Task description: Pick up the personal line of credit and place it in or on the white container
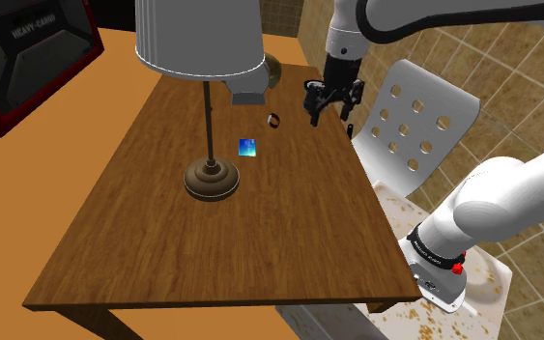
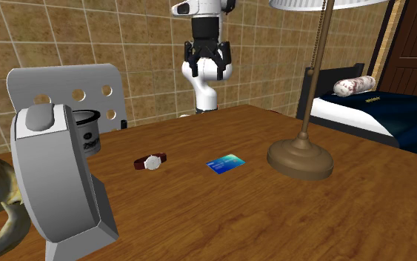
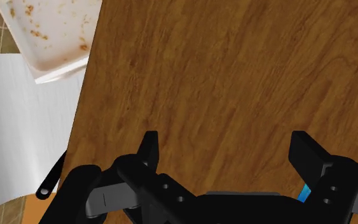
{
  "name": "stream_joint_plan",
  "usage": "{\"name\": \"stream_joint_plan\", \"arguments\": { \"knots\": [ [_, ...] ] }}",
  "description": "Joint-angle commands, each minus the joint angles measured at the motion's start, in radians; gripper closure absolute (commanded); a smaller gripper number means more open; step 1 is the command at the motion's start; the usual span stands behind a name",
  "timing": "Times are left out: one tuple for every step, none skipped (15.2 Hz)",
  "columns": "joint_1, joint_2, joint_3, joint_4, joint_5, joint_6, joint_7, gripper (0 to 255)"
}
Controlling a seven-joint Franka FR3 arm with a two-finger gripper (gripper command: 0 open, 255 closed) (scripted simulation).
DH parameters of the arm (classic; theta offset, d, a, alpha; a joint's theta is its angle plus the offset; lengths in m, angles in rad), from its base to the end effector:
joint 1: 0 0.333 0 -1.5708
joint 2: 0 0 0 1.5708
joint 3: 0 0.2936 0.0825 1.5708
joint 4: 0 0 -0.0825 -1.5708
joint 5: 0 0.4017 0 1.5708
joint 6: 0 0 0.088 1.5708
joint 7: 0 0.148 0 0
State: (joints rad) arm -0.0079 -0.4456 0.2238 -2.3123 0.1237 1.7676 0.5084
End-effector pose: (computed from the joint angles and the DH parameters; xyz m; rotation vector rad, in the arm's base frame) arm 0.4174 0.1084 0.4340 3.0752 -0.5432 -0.1701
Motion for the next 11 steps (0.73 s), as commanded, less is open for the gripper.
{"name": "stream_joint_plan", "arguments": {
  "knots": [
    [-0.004,0.068,0.023,0.017,0.012,0.055,0.057,0],
    [-0.005,0.101,0.036,0.029,0.017,0.078,0.087,0],
    [-0.005,0.135,0.047,0.043,0.021,0.101,0.116,0],
    [-0.006,0.17,0.058,0.058,0.023,0.122,0.146,0],
    [-0.006,0.205,0.069,0.074,0.024,0.144,0.175,0],
    [-0.006,0.241,0.078,0.092,0.023,0.164,0.205,0],
    [-0.005,0.278,0.087,0.111,0.022,0.184,0.235,0],
    [-0.005,0.315,0.095,0.131,0.019,0.203,0.264,0],
    [-0.004,0.352,0.102,0.152,0.015,0.221,0.294,0],
    [-0.002,0.39,0.108,0.175,0.01,0.239,0.323,0],
    [0.0,0.428,0.114,0.2,0.003,0.255,0.352,0]
  ]
}}
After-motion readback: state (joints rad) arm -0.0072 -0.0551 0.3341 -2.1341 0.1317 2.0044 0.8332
